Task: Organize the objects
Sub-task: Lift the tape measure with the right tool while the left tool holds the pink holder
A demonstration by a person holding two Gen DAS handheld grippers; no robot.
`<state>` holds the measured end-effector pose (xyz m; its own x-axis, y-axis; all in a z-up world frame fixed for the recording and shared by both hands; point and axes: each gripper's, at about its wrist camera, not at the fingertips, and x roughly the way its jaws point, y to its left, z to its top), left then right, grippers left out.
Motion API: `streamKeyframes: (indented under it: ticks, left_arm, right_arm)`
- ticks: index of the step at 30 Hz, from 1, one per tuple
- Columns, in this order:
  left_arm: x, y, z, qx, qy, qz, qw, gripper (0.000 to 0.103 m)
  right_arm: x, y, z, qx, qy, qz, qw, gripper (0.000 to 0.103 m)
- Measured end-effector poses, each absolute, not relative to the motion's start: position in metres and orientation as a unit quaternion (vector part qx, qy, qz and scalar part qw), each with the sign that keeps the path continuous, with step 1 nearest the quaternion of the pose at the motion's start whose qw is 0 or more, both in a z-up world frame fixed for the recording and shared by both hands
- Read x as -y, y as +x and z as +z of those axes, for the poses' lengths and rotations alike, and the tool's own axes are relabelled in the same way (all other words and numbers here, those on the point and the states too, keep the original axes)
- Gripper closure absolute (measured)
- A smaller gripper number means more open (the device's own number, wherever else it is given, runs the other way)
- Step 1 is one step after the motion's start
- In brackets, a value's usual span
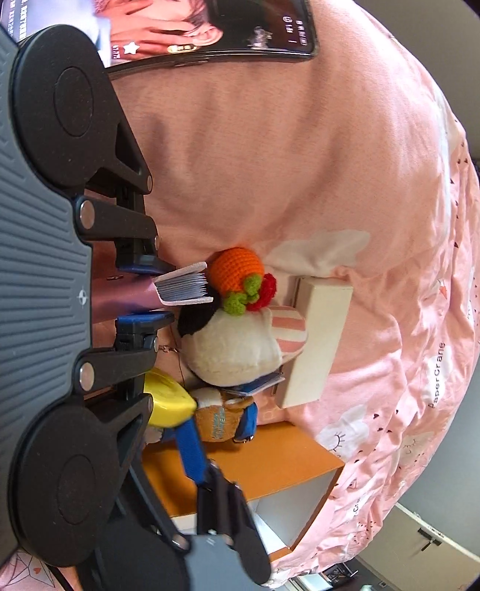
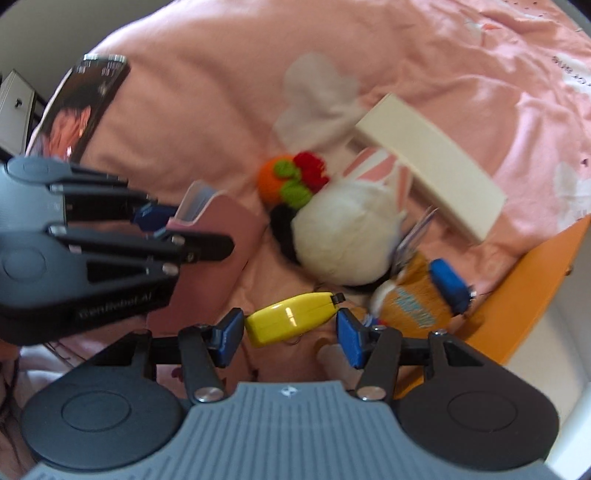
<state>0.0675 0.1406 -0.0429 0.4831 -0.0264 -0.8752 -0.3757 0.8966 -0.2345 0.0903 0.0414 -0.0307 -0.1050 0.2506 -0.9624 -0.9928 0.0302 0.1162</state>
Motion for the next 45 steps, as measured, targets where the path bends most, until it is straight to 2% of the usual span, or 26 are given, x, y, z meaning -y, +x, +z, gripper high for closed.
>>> streamKeyframes:
  ticks: [5,10,15,19,25,27,31,33,45]
  left_arm:
    - [-0.146,0.066,-0.05,-0.503,-0.213,0.106,0.831,0.081]
    - [-0.15,0.064,-0.057,-0.506,-0.225,0.108,0.826,0.081]
    - [-0.154,0.064,-0.061,-0.504,-0.236,0.108,0.823,0.081]
    - [-0.155,0.063,-0.061,-0.503,-0.239,0.107,0.824,0.081]
    - [-0.156,0.063,-0.061,-0.5,-0.244,0.107,0.824,0.081]
    - [-0.156,0.063,-0.061,-0.5,-0.244,0.107,0.824,0.081]
    - [-0.155,0.063,-0.061,-0.503,-0.236,0.104,0.825,0.08]
    - [-0.154,0.063,-0.06,-0.503,-0.233,0.102,0.826,0.08]
    - [-0.146,0.062,-0.061,-0.507,-0.209,0.098,0.831,0.08]
  right_arm:
    - [-0.054,0.081,-0.061,-0.465,-0.416,0.572,0.532,0.046]
    - [-0.058,0.081,-0.074,-0.479,-0.393,0.551,0.559,0.045]
    - [-0.049,0.081,-0.074,-0.491,-0.344,0.521,0.608,0.043]
    - [-0.037,0.091,-0.075,-0.525,-0.261,0.488,0.646,0.044]
    - [-0.024,0.096,-0.088,-0.563,-0.189,0.447,0.669,0.046]
    - [-0.023,0.099,-0.092,-0.577,-0.183,0.433,0.668,0.052]
    - [-0.025,0.095,-0.096,-0.585,-0.205,0.433,0.655,0.051]
    - [-0.027,0.089,-0.1,-0.584,-0.236,0.435,0.644,0.047]
    - [-0.036,0.077,-0.11,-0.557,-0.3,0.457,0.625,0.049]
